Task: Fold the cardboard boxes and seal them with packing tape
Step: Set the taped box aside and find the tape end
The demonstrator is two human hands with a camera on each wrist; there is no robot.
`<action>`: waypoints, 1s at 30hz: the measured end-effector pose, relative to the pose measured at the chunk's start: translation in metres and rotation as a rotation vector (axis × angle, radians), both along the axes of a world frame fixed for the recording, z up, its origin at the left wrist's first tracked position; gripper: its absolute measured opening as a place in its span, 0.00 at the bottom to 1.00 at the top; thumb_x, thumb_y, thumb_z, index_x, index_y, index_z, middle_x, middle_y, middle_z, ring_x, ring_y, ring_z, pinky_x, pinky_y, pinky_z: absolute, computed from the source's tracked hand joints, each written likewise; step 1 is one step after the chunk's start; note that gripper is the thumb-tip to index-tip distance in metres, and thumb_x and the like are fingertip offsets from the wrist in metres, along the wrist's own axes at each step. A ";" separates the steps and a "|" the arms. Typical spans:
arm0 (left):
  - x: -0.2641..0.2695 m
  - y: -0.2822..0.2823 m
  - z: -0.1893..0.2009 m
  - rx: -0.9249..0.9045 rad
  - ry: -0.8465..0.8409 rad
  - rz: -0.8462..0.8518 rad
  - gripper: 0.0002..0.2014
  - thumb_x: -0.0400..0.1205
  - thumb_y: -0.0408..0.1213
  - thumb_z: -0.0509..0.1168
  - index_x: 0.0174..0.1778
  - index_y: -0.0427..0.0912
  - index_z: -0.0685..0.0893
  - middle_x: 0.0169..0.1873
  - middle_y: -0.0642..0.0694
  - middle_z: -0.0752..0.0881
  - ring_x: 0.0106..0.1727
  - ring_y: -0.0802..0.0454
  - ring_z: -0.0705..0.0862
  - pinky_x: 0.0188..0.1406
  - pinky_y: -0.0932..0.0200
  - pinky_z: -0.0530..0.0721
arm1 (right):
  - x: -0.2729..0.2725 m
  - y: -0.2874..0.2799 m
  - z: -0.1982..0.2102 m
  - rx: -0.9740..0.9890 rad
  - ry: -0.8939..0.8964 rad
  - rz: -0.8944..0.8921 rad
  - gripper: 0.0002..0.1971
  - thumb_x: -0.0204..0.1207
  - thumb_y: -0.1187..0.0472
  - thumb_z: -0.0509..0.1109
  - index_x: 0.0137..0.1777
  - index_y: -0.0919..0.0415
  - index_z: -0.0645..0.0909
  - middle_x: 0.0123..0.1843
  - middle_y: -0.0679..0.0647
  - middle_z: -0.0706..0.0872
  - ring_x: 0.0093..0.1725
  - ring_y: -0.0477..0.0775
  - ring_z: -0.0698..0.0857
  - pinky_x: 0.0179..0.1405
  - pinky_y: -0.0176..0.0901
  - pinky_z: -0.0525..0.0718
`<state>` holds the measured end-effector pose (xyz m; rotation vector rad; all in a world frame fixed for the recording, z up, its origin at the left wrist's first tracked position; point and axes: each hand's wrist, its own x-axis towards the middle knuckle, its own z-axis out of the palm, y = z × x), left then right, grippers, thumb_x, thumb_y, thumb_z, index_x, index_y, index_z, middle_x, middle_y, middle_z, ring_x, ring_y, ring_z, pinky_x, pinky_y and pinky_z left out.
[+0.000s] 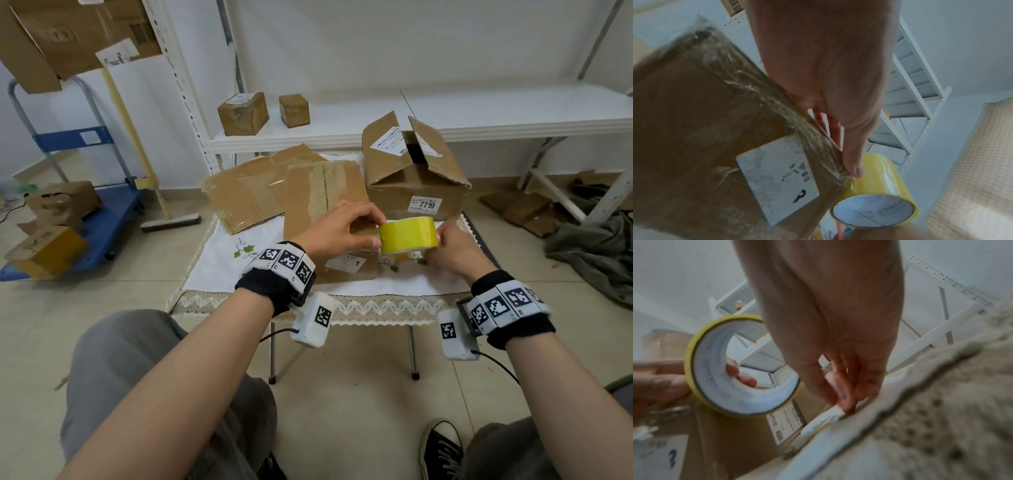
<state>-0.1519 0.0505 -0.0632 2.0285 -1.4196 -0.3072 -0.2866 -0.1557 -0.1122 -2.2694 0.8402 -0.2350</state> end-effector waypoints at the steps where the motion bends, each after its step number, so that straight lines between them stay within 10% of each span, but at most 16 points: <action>1: 0.000 -0.001 0.000 -0.002 -0.005 -0.001 0.14 0.79 0.47 0.75 0.58 0.57 0.82 0.58 0.53 0.84 0.61 0.53 0.74 0.59 0.54 0.73 | -0.001 -0.002 0.001 0.010 -0.044 -0.041 0.14 0.81 0.66 0.68 0.64 0.66 0.73 0.56 0.61 0.81 0.58 0.62 0.80 0.51 0.49 0.75; 9: 0.003 -0.003 -0.002 0.028 -0.046 -0.002 0.15 0.78 0.50 0.75 0.59 0.64 0.80 0.60 0.55 0.84 0.63 0.54 0.73 0.65 0.49 0.74 | -0.002 0.018 0.026 0.136 -0.556 -0.105 0.09 0.87 0.60 0.56 0.62 0.62 0.71 0.48 0.52 0.78 0.50 0.56 0.78 0.51 0.53 0.77; 16: -0.002 -0.003 -0.003 -0.012 0.060 0.005 0.21 0.68 0.64 0.72 0.56 0.72 0.78 0.59 0.60 0.85 0.67 0.55 0.81 0.71 0.44 0.79 | 0.001 0.042 0.039 -0.071 -0.508 0.137 0.04 0.90 0.60 0.56 0.58 0.60 0.67 0.46 0.54 0.77 0.42 0.52 0.78 0.32 0.32 0.70; 25: -0.002 -0.005 -0.002 -0.014 0.024 0.014 0.22 0.74 0.50 0.78 0.63 0.56 0.81 0.57 0.60 0.85 0.66 0.55 0.81 0.71 0.43 0.79 | 0.011 0.044 0.030 -0.136 -0.635 0.119 0.07 0.91 0.56 0.57 0.59 0.59 0.69 0.40 0.48 0.75 0.35 0.45 0.74 0.30 0.27 0.71; 30: -0.005 -0.004 -0.001 -0.009 -0.027 0.024 0.20 0.76 0.47 0.78 0.62 0.55 0.81 0.55 0.63 0.84 0.64 0.55 0.80 0.68 0.45 0.80 | 0.010 0.041 0.033 -0.215 -0.609 0.158 0.06 0.91 0.54 0.57 0.58 0.56 0.68 0.44 0.52 0.79 0.43 0.57 0.80 0.39 0.47 0.78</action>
